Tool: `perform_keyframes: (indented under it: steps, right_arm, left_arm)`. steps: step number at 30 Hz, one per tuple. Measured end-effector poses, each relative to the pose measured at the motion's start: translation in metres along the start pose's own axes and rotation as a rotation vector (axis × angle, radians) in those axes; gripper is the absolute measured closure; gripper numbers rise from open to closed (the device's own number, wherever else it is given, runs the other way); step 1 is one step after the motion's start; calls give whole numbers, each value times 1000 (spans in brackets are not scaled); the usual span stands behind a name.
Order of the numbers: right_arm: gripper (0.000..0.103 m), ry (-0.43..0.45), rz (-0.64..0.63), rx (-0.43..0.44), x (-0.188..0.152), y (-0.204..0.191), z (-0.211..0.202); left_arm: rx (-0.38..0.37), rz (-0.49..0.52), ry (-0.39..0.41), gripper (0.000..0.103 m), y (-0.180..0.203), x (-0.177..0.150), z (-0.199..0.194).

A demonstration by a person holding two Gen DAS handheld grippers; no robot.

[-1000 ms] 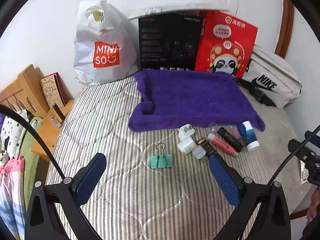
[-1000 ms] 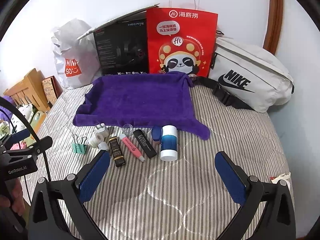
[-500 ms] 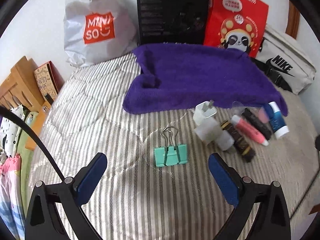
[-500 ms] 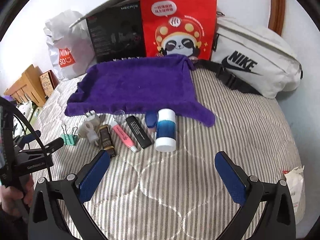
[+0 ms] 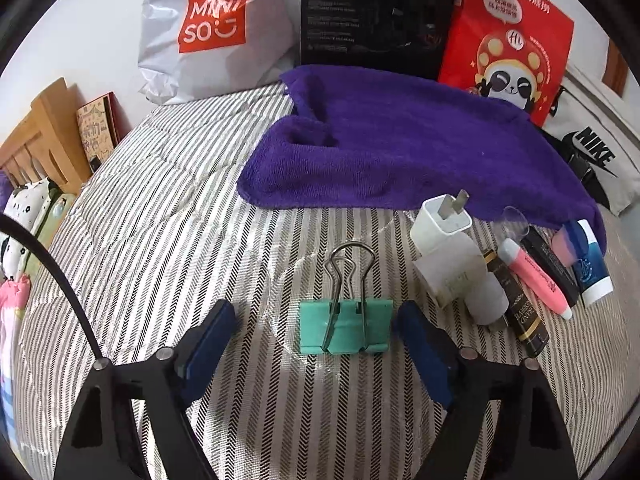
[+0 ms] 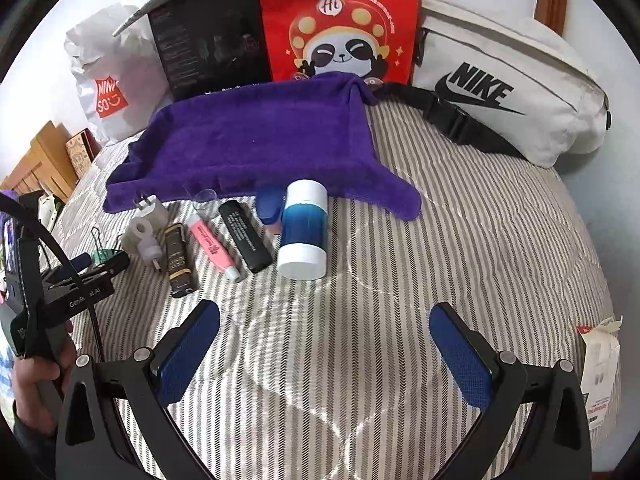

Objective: Organize rigid objects
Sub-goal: 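Grasp the green binder clip with the left tool while the right tool grasps the blue-and-white stick, then carry the clip to the towel with the left tool while the right tool sets the stick there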

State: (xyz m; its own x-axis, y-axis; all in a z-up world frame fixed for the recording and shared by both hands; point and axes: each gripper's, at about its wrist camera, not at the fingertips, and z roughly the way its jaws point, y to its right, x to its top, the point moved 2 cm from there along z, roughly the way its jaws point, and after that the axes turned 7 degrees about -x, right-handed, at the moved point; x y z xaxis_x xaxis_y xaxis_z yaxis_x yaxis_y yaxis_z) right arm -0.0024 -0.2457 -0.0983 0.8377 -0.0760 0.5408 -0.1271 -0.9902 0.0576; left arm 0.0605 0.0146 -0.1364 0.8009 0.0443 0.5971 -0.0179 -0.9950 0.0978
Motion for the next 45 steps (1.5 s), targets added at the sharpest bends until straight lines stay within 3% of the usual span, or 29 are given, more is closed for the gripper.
perform_keyframes:
  steps: [2,6,11,15,20,22,26,28,31,41,45]
  right_arm:
    - [0,-3,4,-1,0,3,4]
    - [0,-2,27,3,4,6,14]
    - [5,8,56,34,18,6,27]
    - [8,19,55,40,30,4,39]
    - [24,13,-6,72,36,-5,57]
    - [28,5,-35,67,37,-10,65]
    - [44,-22,-74,48,35,-17,83]
    - [46,-19,-89,47,35,-18,88]
    - [66,4,-140,49,35,-22,86]
    - [67,8,-163,27,37,-27,90]
    - [67,-12,-122,64,33,-19,85]
  left_arm:
    - [-4,10,19,31,-1,-2,-2]
    - [-24,17,42,64,-1,-1,-6]
    - [-53,7,46,64,-5,1,-6]
    - [-24,29,40,64,-1,1,-5]
    - [-27,28,41,63,-2,0,-5]
    - [-19,34,40,63,-1,0,-5]
    - [-22,31,40,63,-1,0,-5]
    - [-20,33,40,63,-1,0,-4]
    - [-22,31,40,63,-1,0,-5]
    - [-21,32,40,63,-1,0,-5]
    - [-34,29,41,64,-2,0,-5]
